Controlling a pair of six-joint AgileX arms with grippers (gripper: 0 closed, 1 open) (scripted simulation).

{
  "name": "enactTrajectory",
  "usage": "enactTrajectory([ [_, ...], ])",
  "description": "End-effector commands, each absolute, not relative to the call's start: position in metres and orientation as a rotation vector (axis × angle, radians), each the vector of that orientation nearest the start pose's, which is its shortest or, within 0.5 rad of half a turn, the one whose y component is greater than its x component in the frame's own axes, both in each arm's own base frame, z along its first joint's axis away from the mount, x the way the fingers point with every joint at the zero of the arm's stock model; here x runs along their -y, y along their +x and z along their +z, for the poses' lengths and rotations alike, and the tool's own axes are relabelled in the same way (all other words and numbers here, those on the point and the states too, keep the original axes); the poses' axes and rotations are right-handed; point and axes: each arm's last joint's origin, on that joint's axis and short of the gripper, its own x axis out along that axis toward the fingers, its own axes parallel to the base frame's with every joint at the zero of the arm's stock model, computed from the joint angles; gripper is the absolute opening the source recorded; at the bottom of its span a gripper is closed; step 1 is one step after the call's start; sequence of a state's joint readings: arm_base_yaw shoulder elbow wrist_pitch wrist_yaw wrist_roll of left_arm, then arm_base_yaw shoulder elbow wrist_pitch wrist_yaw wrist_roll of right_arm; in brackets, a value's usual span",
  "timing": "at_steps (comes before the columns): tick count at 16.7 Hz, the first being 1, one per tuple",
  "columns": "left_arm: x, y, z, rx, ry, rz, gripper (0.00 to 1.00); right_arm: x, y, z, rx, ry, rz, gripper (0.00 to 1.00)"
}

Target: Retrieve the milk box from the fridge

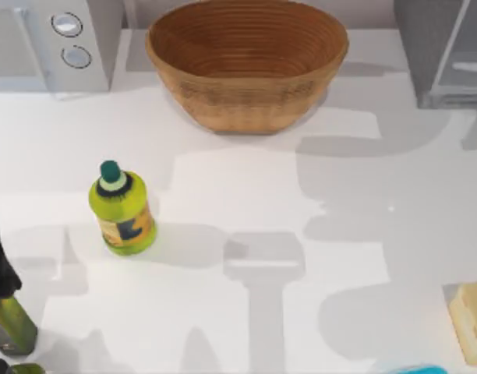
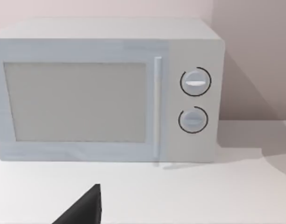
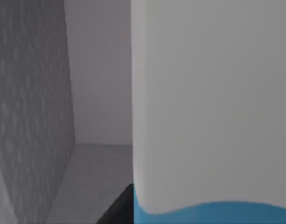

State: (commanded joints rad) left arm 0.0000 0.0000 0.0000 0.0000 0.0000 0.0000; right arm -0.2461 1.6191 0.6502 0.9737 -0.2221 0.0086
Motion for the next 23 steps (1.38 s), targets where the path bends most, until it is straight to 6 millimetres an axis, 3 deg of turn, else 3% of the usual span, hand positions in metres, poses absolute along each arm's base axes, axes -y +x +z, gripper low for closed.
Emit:
enactTrajectory([
  [3, 0.001, 0.106, 0.160, 0.000, 0.000, 0.000, 1.00, 0.054, 0.282, 0.219, 0.006, -0.014, -0.010, 0.00],
  [6, 0.001, 0.106, 0.160, 0.000, 0.000, 0.000, 1.00, 0.036, 0.233, 0.233, 0.006, -0.013, -0.012, 0.00],
  [9, 0.001, 0.106, 0.160, 0.000, 0.000, 0.000, 1.00, 0.021, 0.183, 0.227, -0.002, -0.007, -0.012, 0.00],
  [13, 0.001, 0.106, 0.160, 0.000, 0.000, 0.000, 1.00, 0.009, 0.133, 0.200, -0.002, 0.000, -0.008, 0.00],
  [18, 0.001, 0.106, 0.160, 0.000, 0.000, 0.000, 1.00, 0.002, 0.109, 0.167, -0.001, 0.001, -0.002, 0.00],
  [23, 0.001, 0.106, 0.160, 0.000, 0.000, 0.000, 1.00, 0.001, 0.106, 0.160, 0.000, 0.000, 0.000, 0.00],
])
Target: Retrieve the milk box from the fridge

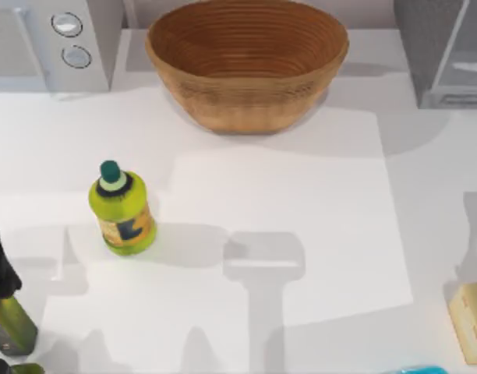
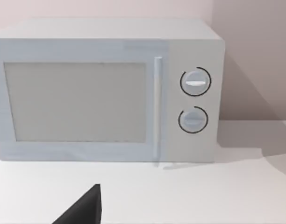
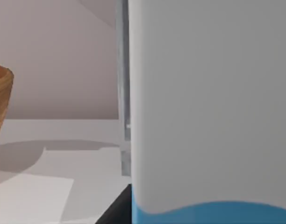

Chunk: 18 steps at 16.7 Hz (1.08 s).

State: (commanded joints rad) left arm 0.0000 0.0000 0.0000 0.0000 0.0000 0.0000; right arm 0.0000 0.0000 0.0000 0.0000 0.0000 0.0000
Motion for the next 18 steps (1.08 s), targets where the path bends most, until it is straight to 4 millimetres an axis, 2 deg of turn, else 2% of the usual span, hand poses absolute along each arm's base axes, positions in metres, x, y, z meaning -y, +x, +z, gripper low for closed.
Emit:
enactTrajectory([
  [5, 0.001, 0.106, 0.160, 0.000, 0.000, 0.000, 1.00, 0.001, 0.106, 0.162, 0.002, 0.001, 0.005, 0.00],
  [10, 0.001, 0.106, 0.160, 0.000, 0.000, 0.000, 1.00, -0.012, 0.118, 0.183, 0.043, -0.003, 0.110, 0.00],
  [14, 0.001, 0.106, 0.160, 0.000, 0.000, 0.000, 1.00, -0.038, 0.145, 0.196, 0.034, -0.006, 0.251, 0.00],
  [18, 0.001, 0.106, 0.160, 0.000, 0.000, 0.000, 1.00, -0.082, 0.178, 0.189, -0.016, -0.010, 0.411, 0.00],
])
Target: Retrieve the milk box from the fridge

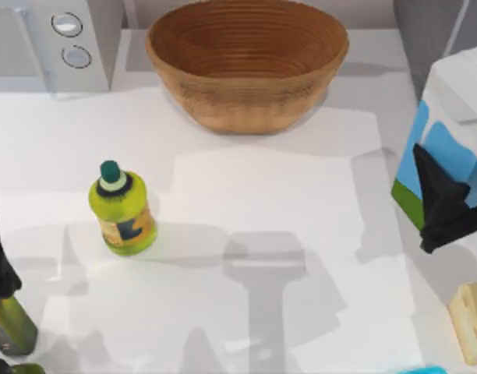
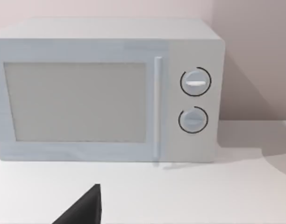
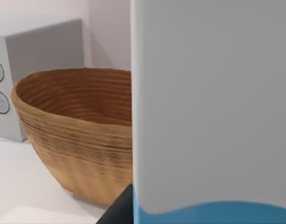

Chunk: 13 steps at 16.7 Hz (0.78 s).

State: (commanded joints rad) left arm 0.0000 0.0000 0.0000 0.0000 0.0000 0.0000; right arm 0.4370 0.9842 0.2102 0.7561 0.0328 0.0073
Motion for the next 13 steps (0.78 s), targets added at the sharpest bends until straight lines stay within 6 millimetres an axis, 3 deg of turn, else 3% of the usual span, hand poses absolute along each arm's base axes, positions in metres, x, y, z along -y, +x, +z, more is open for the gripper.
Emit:
enactTrajectory([
  [4, 0.001, 0.106, 0.160, 0.000, 0.000, 0.000, 1.00, -0.132, 0.196, 0.170, -0.027, -0.007, 0.562, 0.00],
  [8, 0.001, 0.106, 0.160, 0.000, 0.000, 0.000, 1.00, -0.175, 0.200, 0.146, -0.016, -0.003, 0.684, 0.00],
  [13, 0.001, 0.106, 0.160, 0.000, 0.000, 0.000, 1.00, -0.203, 0.196, 0.127, 0.000, 0.001, 0.761, 0.00],
])
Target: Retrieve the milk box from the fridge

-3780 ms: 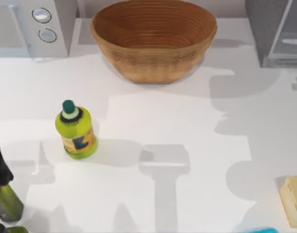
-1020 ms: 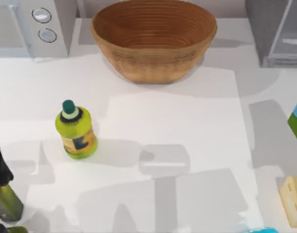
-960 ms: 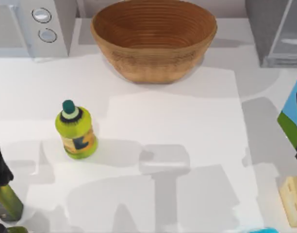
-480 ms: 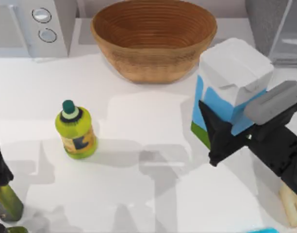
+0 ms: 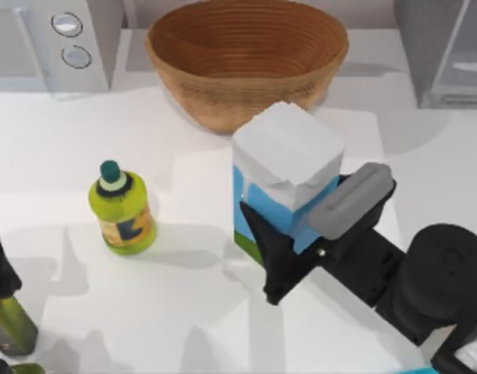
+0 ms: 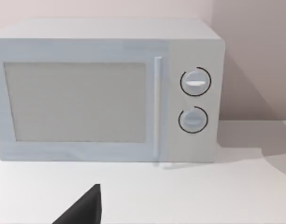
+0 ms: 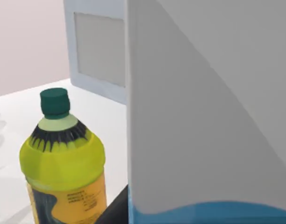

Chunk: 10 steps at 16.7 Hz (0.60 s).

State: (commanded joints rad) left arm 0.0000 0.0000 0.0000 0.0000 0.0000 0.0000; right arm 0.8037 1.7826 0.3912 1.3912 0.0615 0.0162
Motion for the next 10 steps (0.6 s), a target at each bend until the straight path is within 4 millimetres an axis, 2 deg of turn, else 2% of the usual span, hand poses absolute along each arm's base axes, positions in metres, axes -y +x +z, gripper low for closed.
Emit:
enactTrajectory([
  [6, 0.001, 0.106, 0.160, 0.000, 0.000, 0.000, 1.00, -0.202, 0.196, 0.125, -0.006, 0.000, 0.761, 0.00],
  [10, 0.001, 0.106, 0.160, 0.000, 0.000, 0.000, 1.00, -0.214, 0.207, 0.113, -0.016, -0.010, 0.765, 0.00],
])
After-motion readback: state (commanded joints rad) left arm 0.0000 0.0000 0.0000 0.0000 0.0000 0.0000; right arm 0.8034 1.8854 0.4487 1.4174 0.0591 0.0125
